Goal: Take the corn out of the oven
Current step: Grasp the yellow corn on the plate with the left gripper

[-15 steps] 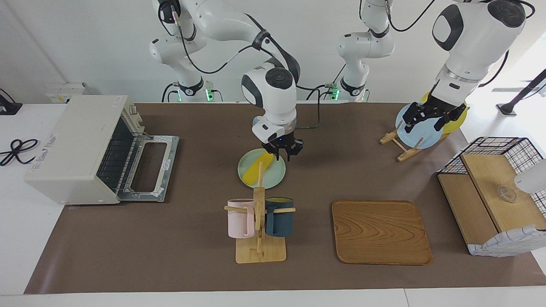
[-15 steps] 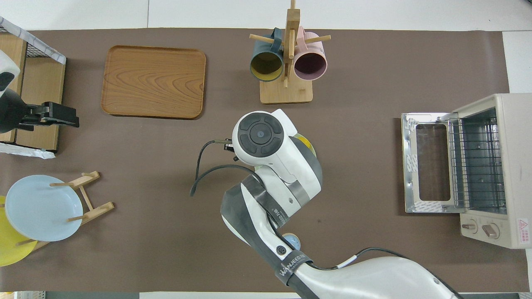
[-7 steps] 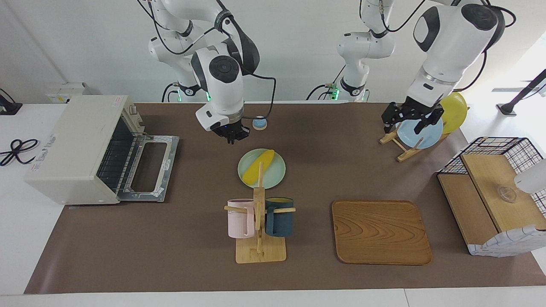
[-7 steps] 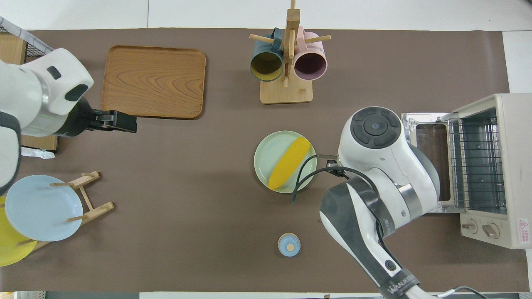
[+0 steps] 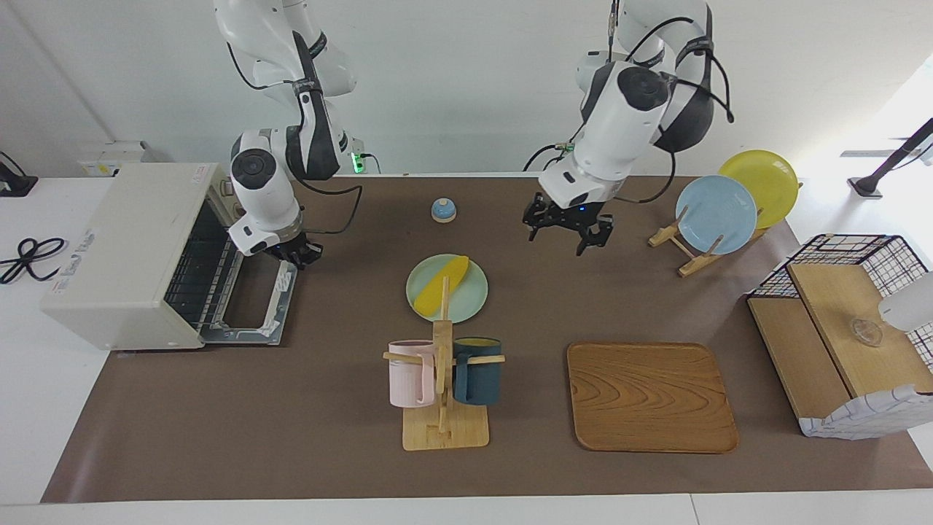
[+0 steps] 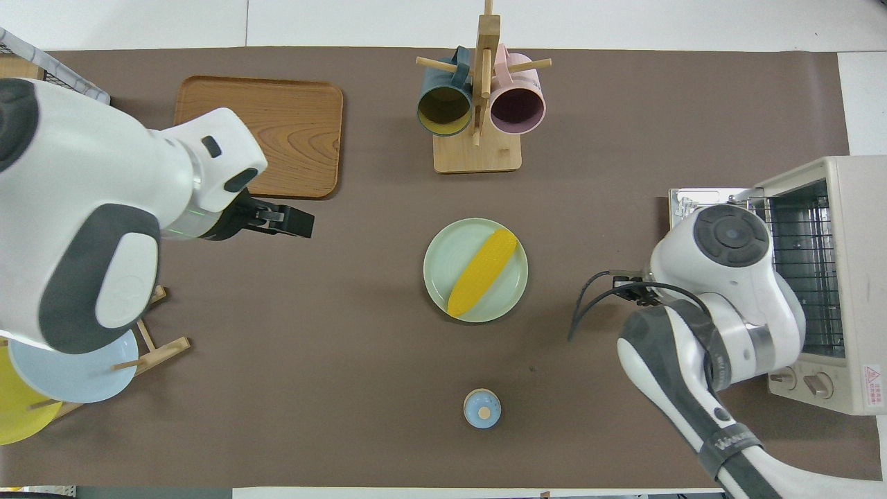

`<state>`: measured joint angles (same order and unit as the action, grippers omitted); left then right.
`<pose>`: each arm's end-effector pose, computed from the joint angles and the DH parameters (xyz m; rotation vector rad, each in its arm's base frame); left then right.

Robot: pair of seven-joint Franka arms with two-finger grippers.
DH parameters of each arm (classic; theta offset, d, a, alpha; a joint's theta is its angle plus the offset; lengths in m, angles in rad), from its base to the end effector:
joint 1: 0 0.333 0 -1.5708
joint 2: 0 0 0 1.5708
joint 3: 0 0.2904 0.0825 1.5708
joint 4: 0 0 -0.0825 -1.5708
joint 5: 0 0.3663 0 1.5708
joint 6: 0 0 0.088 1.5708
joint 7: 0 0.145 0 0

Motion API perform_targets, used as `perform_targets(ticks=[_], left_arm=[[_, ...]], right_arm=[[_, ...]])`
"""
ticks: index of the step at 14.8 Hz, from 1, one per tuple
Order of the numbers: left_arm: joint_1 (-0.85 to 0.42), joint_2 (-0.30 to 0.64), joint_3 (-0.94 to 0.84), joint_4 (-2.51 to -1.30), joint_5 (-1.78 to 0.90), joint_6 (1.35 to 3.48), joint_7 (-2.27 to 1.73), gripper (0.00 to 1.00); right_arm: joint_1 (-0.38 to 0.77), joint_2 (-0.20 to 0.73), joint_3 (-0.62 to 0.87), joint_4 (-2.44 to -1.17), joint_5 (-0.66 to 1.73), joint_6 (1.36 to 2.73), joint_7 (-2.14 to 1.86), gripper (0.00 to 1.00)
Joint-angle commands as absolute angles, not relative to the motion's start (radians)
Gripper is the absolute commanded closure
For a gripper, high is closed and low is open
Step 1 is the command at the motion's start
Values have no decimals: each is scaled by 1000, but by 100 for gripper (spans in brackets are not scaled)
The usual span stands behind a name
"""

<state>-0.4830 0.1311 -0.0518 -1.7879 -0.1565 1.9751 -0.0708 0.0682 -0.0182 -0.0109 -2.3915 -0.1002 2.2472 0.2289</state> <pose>0.4990 -0.3125 0.4242 2.9184 -0.6003 0.0120 0.4599 0.0206 0.2641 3.0415 -0.1581 -0.1741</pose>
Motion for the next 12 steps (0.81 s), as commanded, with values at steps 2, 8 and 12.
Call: perform_targets(ticks=[2, 8, 12], left_arm=[[-581, 219, -34, -1763, -186, 2035, -61, 0], [-681, 400, -37, -1640, -186, 2072, -48, 0], [-684, 452, -40, -1621, -202, 2085, 11, 0]], right_arm=[[55, -49, -2, -2428, -124, 2264, 218, 94], [63, -38, 0, -2465, -120, 2342, 225, 94], [63, -38, 0, -2467, -115, 2339, 227, 94]])
